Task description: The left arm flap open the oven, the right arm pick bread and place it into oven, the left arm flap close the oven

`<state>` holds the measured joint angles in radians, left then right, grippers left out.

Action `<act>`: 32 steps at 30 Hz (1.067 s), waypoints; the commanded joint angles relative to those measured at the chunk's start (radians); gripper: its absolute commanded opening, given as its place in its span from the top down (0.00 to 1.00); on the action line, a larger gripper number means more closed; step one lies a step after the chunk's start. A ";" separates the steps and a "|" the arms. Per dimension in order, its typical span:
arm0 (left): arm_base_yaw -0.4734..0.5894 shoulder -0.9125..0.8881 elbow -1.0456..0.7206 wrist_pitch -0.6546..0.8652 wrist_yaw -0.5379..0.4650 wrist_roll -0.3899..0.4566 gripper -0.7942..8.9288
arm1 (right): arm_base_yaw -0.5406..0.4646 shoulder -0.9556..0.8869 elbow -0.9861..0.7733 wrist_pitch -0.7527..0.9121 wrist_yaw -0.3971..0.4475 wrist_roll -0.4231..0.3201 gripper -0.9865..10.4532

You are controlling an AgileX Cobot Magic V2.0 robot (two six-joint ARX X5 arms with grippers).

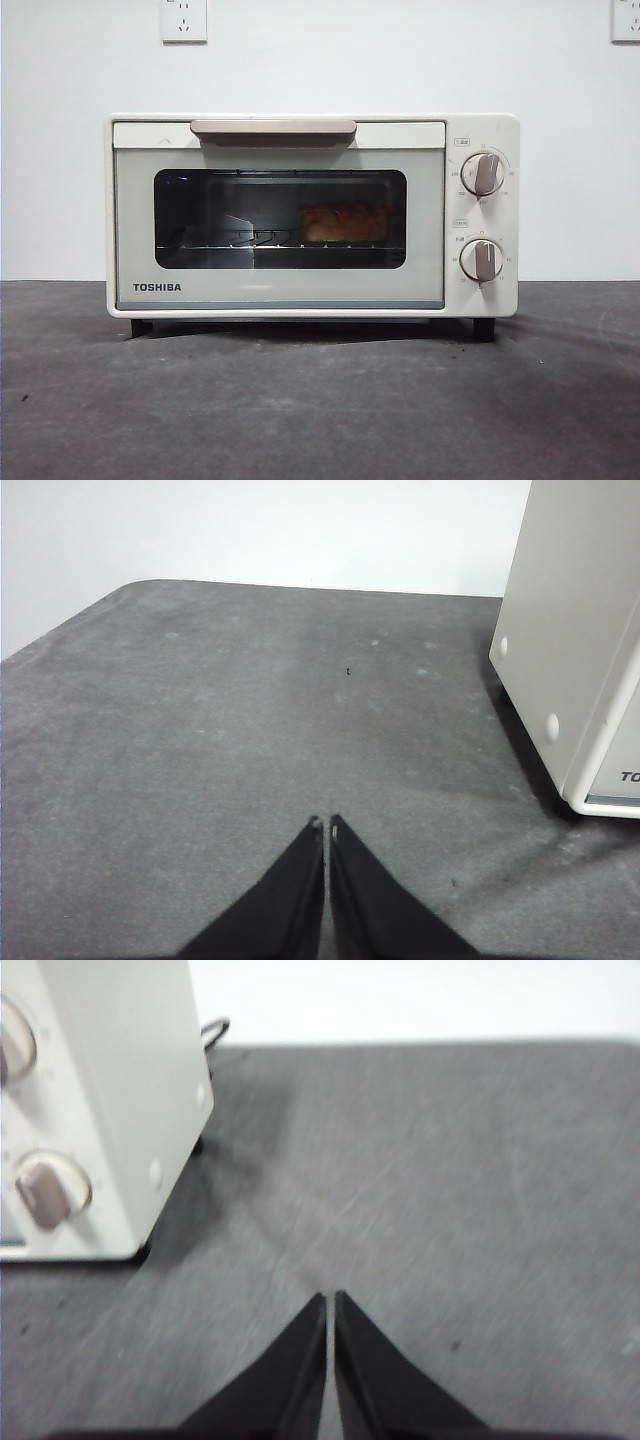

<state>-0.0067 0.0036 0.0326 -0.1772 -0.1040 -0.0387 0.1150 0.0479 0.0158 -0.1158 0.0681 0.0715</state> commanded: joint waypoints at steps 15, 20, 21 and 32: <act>0.001 0.000 -0.019 -0.009 0.003 0.008 0.90 | -0.009 -0.044 -0.006 -0.042 -0.050 -0.072 0.91; 0.001 0.000 -0.019 -0.009 0.003 0.008 0.90 | -0.009 -0.044 -0.005 -0.042 -0.050 -0.072 0.91; 0.001 0.000 -0.019 -0.009 0.003 0.008 0.90 | -0.009 -0.044 -0.005 -0.042 -0.050 -0.072 0.91; 0.001 0.000 -0.019 -0.009 0.003 0.008 0.90 | -0.009 -0.044 -0.005 -0.042 -0.050 -0.072 0.91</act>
<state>-0.0067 0.0036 0.0326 -0.1776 -0.1024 -0.0387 0.1055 0.0051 0.0170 -0.1658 0.0181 0.0040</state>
